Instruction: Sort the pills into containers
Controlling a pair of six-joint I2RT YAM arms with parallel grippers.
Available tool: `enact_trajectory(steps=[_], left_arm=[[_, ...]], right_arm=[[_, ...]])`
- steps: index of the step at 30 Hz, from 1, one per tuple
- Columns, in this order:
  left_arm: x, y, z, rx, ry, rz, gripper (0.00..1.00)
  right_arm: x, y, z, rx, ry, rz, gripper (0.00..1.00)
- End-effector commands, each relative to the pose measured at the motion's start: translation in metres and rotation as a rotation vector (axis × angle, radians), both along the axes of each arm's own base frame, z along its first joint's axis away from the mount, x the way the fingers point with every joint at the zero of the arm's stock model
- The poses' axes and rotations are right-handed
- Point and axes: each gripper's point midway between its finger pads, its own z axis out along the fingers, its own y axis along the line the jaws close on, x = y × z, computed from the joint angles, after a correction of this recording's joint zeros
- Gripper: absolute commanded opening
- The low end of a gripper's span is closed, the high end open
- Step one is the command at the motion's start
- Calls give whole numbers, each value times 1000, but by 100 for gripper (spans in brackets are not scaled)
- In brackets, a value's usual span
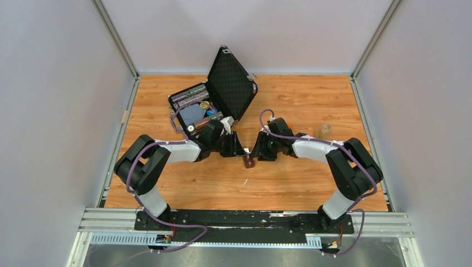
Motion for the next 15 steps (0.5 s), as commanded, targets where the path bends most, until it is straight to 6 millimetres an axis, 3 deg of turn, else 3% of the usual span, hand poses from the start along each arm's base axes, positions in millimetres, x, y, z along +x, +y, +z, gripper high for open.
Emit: enact_trajectory(steps=[1,9,15], left_arm=[[4,-6,10,-53,-32,-13,43],[0,1,-6,8,-13,-26,41],[-5,12,-20,80,2,-31,37]], right_arm=[[2,-2,0,-32,-21,-26,48],[11,-2,17,-25,-70,-61,54],[11,-6,18,-54,-77,-77,59]])
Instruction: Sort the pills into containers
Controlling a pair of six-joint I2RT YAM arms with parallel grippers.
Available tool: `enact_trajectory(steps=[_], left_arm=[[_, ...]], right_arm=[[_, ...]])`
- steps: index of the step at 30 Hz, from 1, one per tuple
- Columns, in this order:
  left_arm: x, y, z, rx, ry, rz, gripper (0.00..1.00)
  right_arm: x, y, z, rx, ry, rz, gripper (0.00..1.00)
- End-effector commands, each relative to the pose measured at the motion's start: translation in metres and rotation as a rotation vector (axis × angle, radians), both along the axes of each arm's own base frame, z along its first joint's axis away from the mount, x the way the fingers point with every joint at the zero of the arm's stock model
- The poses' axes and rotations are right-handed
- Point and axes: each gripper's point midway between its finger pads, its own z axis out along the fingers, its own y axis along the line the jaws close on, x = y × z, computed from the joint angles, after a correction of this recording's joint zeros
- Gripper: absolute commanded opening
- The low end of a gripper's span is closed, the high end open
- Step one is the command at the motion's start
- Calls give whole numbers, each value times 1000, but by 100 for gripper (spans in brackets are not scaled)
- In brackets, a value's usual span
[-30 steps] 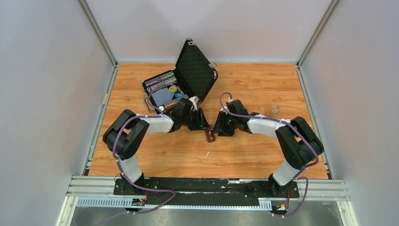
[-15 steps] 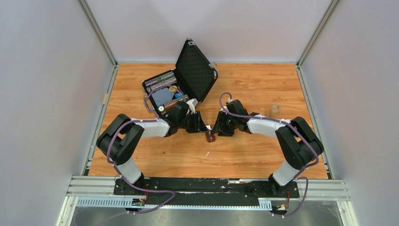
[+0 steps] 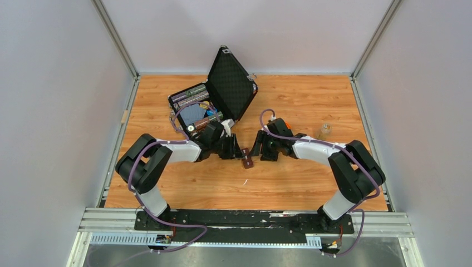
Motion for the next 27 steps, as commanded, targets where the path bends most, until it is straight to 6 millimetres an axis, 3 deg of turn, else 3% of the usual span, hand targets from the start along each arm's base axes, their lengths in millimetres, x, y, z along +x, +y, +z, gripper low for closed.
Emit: enact_trajectory(steps=[1,7,13,15,17,20,27], left_arm=[[2,8,-10,58,-16,-9,37],[1,10,-14,67,-11,-9,37],[5,7,-14,64,-15,-13,38],[6,6,-14,63,-17,-14,38],[7,5,-14,64,-19,-17,37],[9,3,-13,61,-28,-29,27],[9,-1,-14,58,-36,-58,20]], right_arm=[[8,-3,16,-22,-58,-35,62],[8,-5,34,-23,-119,-38,75],[5,-2,45,-34,-175,-4,77],[4,2,44,-31,-176,17,73],[3,6,39,-29,-155,44,62],[3,13,30,-44,-135,76,47],[3,19,17,-91,-130,102,43]])
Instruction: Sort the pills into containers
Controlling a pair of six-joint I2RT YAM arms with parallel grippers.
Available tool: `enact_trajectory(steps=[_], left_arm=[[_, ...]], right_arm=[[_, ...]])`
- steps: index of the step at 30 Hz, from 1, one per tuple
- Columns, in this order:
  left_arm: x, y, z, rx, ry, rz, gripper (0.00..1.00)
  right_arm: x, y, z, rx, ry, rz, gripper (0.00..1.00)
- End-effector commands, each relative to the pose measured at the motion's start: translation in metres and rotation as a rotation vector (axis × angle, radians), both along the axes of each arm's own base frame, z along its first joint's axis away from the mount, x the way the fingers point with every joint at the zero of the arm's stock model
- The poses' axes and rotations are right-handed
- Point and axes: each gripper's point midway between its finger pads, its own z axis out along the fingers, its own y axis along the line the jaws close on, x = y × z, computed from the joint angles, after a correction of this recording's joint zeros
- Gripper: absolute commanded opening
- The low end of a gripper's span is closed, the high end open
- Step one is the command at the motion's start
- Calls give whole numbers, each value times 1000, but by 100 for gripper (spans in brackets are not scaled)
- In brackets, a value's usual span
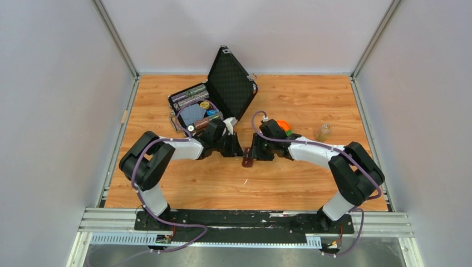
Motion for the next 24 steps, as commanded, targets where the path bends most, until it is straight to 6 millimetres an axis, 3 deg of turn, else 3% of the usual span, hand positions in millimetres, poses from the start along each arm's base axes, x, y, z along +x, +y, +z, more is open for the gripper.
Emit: enact_trajectory(steps=[1,9,14,18,24], left_arm=[[2,6,-14,54,-6,-14,20],[3,5,-9,46,-8,-12,30],[11,3,14,28,-53,10,32],[19,10,30,45,-111,50,33],[26,33,52,109,-212,127,38]], right_arm=[[11,8,6,-10,-42,18,43],[6,-1,-7,-47,-7,-24,33],[7,-3,0,-45,-22,-34,34],[11,-3,12,-41,-42,-48,41],[14,-8,34,-39,-78,-80,60]])
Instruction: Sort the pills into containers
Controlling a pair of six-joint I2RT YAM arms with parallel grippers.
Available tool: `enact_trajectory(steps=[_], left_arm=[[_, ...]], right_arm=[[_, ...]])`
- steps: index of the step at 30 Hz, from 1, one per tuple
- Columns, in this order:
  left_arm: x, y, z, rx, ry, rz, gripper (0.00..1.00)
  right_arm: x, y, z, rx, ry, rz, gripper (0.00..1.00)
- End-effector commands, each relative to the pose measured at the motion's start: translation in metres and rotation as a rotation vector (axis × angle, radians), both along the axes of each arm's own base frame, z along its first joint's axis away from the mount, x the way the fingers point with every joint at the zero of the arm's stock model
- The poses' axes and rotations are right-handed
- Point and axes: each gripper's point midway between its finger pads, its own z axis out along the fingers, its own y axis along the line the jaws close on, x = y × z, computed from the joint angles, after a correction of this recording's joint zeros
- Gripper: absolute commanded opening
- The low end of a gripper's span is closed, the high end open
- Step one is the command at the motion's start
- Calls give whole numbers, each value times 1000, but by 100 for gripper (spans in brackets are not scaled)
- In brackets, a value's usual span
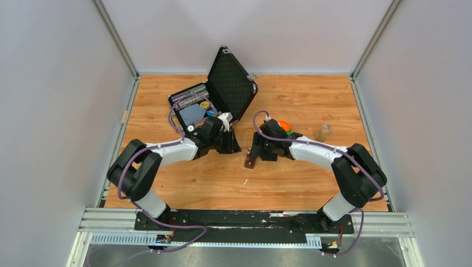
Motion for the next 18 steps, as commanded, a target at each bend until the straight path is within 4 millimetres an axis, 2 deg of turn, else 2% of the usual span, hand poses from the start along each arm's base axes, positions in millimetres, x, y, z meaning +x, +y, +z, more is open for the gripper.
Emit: enact_trajectory(steps=[1,2,3,4,5,6,7,8,9,10,11,12,13,16,18], left_arm=[[18,18,45,30,-171,77,40],[17,23,48,47,-183,81,45],[19,28,63,44,-226,102,48],[18,36,65,78,-240,112,56],[17,41,82,67,-282,120,61],[16,49,86,96,-306,128,77],[13,54,106,75,-356,132,86],[11,64,112,106,-382,143,96],[7,70,134,85,-435,156,98],[3,79,136,121,-445,160,99],[0,84,157,103,-490,169,100],[-5,94,157,145,-489,168,100],[-9,100,176,134,-522,179,100],[-27,124,197,166,-549,211,100],[-37,137,212,167,-567,242,100]], right_arm=[[19,-1,43,11,-107,-58,62],[19,-4,48,4,-117,-68,64],[22,-6,57,5,-136,-80,65],[22,-12,65,-8,-150,-94,67],[24,-16,76,-9,-180,-107,68],[25,-23,87,-19,-208,-126,70],[26,-31,97,-34,-236,-148,71],[25,-41,108,-50,-257,-170,72],[26,-52,120,-64,-288,-196,73],[27,-64,134,-77,-323,-225,74],[26,-77,146,-95,-359,-257,76],[25,-92,160,-115,-402,-293,78],[23,-106,175,-129,-443,-326,81],[11,-154,225,-176,-576,-442,97],[-2,-183,254,-214,-645,-506,100]])
